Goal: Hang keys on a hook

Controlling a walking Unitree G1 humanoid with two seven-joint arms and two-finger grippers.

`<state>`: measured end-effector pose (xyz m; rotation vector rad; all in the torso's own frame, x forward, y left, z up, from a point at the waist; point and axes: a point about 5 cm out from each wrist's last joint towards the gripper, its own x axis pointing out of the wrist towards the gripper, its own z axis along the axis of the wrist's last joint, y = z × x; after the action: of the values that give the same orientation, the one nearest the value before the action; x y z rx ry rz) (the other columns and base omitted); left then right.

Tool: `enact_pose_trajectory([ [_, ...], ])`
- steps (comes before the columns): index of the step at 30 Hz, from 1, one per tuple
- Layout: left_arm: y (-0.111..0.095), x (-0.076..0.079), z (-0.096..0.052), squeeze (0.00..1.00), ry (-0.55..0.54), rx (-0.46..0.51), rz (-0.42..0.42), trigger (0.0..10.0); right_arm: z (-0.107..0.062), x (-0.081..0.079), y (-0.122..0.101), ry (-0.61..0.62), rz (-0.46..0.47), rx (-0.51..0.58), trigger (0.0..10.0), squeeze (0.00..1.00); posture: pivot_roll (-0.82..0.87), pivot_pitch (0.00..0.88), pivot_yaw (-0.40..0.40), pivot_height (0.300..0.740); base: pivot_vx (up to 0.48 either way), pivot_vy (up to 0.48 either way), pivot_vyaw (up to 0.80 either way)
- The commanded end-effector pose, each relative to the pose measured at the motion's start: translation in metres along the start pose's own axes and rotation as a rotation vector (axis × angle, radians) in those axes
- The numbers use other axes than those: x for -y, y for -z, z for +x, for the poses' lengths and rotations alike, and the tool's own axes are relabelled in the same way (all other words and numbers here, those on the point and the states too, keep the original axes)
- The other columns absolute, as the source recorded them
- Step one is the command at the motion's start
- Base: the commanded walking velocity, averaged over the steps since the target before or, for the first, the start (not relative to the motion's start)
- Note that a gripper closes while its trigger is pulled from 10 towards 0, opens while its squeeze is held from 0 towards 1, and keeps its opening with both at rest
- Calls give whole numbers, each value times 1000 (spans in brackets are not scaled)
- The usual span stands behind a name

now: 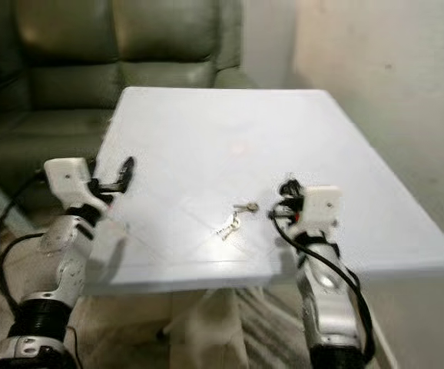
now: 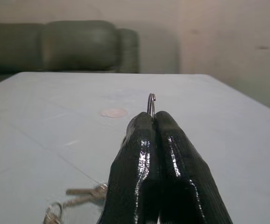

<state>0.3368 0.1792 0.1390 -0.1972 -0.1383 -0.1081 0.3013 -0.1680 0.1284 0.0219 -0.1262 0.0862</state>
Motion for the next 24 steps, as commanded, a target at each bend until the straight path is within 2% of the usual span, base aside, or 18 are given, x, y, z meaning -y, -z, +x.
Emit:
enact_pose_trajectory([
  [1,-2,9,4,0,27,4,-5,10000,0,6,-3,14,-8,7,10000,0,-29,0,22,740,0,0,-769],
  [16,-2,11,6,0,34,-7,6,10000,-1,6,-3,21,-8,3,10000,0,-33,0,26,740,0,0,-769],
  [18,-3,11,6,0,43,-11,52,10000,-1,6,-3,21,-7,3,10000,0,-31,0,25,740,0,0,-769],
  [20,-2,11,6,0,47,-24,62,10000,-1,5,-3,20,-6,4,10000,0,-33,0,27,740,0,0,-769],
  [24,-2,9,6,0,33,-16,71,10000,-1,4,-3,19,-5,5,10000,0,-35,0,29,740,0,-480,-769],
])
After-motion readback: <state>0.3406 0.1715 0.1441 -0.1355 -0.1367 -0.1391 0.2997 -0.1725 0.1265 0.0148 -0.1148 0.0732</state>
